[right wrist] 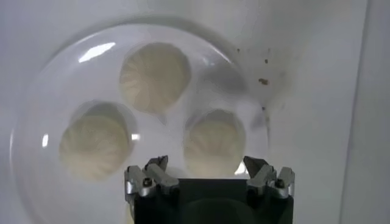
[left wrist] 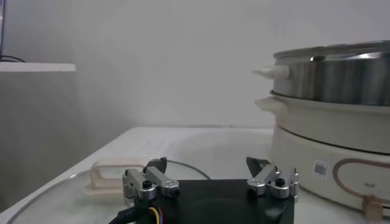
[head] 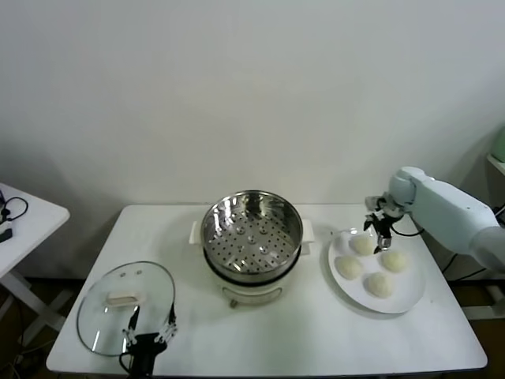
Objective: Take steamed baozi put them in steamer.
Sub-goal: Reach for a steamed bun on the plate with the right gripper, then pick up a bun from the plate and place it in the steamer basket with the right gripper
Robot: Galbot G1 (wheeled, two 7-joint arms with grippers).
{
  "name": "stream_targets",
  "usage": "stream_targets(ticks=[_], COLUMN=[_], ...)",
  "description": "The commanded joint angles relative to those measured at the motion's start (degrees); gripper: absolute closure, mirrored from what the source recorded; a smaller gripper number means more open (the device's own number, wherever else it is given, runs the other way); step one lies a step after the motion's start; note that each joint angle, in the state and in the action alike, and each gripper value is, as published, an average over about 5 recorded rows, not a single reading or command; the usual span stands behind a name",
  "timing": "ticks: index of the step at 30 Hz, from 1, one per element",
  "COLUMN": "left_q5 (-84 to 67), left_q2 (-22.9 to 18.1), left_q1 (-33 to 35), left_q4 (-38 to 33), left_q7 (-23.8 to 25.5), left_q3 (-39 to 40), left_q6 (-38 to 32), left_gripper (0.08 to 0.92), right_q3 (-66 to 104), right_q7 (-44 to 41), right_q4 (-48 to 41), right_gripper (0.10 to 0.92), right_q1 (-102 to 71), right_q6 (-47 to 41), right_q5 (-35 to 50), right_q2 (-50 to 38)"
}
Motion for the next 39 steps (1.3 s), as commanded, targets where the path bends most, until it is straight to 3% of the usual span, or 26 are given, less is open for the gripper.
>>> stream_targets(ticks=[1,21,30,39], left_q5=[0.1,0.0,0.0,0.1], left_q2=[-0.1,0.1,0.0,0.0], left_q1=[-0.1,-0.1,-0.3,-0.1], left_q4=[0.6,0.6,0.9,0.9], left_q7=[-0.2,-0.8,-0.9,-1.1], left_q3=[0.0,-0.1,-0.1,-0.7], left_q6=[-0.2,0.0,0.1,0.2], left_gripper=[0.177,0.177,0.177,0.177], right_q3=[4.4,10.9,9.3,-5.9], right_q7=[1.4,3.6,1.9,-0.7], right_q4=[-4.6,-7.7,-6.3,2.4], right_gripper=[0.203,0.21,0.403,0.43], right_q1=[-3.6,-5.5,-3.6,12.2], right_q6=[1.5,3.3,3.4,6.4], right_q5=[-6.9,-8.0,-5.9,9.1], right_q2=[2.0,5.0,4.0,1.2])
